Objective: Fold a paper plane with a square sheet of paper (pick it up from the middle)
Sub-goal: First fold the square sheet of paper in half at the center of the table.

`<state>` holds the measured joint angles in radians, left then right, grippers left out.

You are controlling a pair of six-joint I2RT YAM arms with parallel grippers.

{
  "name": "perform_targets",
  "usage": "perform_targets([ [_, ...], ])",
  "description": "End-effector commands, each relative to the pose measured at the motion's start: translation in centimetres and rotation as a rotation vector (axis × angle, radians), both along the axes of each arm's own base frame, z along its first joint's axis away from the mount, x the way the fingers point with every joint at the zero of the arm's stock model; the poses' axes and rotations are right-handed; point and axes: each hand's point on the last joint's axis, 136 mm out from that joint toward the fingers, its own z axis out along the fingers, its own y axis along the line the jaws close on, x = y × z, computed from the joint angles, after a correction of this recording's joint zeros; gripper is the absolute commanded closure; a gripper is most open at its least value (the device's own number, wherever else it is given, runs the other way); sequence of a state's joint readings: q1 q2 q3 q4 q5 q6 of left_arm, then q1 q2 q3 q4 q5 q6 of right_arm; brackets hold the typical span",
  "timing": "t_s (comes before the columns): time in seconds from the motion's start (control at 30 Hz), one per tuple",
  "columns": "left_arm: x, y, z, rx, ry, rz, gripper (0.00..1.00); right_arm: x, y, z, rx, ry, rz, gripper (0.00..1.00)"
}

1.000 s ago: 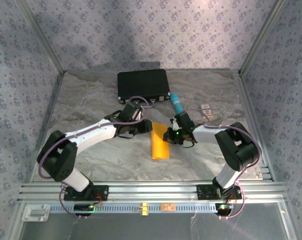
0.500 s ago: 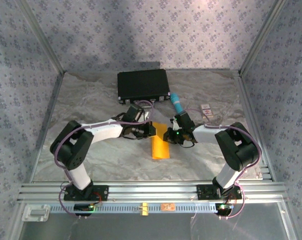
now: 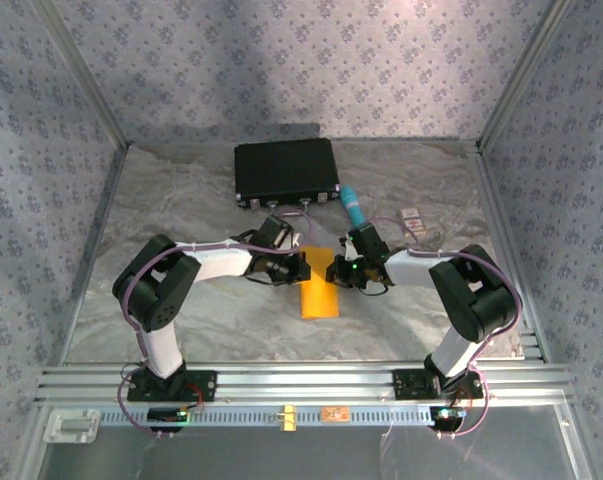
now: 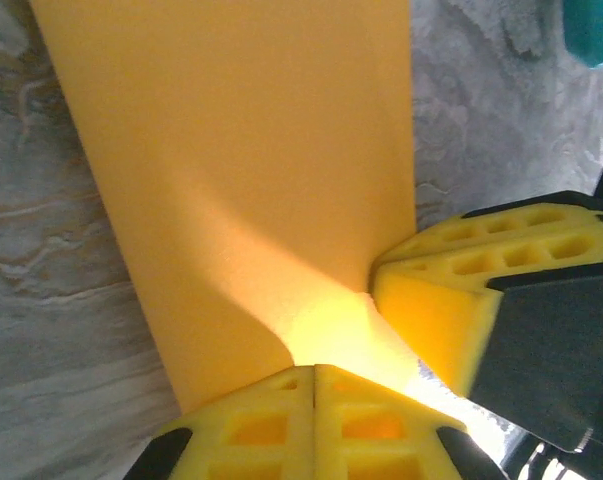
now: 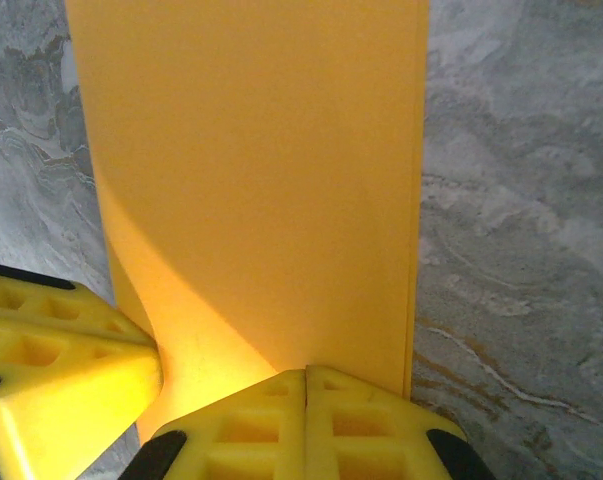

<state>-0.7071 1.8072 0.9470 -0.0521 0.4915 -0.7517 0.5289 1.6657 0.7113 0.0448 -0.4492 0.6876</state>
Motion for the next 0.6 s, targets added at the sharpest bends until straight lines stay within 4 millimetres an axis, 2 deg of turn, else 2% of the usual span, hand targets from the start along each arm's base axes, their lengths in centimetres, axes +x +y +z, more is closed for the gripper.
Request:
perform_targets([
  [0.0, -1.0, 2.2, -3.3, 0.111, 0.022, -0.006, 1.00, -2.1, -2.1, -3.1, -0.127, 0.093, -0.013, 1.00],
  [0.13, -1.6, 3.4, -5.1, 0.159, 0.044, -0.006, 1.00, -2.2, -2.0, -3.2, -0.127, 0.098, -0.012, 1.00],
  [0.23, -1.5, 3.4, -4.8, 0.155, 0.042, 0.007, 1.00, -2.3, -2.0, -3.2, -0.134, 0.097, -0.012, 1.00],
  [0.47, 0.7, 1.2, 1.4, 0.048, -0.045, 0.019, 1.00, -2.3, -2.1, -2.9, -0.134, 0.090, -0.012, 1.00],
  [0.57, 1.8, 0.8, 2.3, 0.013, -0.067, 0.014, 1.00, -2.3, -2.2, -2.9, -0.133, 0.088, -0.012, 1.00],
])
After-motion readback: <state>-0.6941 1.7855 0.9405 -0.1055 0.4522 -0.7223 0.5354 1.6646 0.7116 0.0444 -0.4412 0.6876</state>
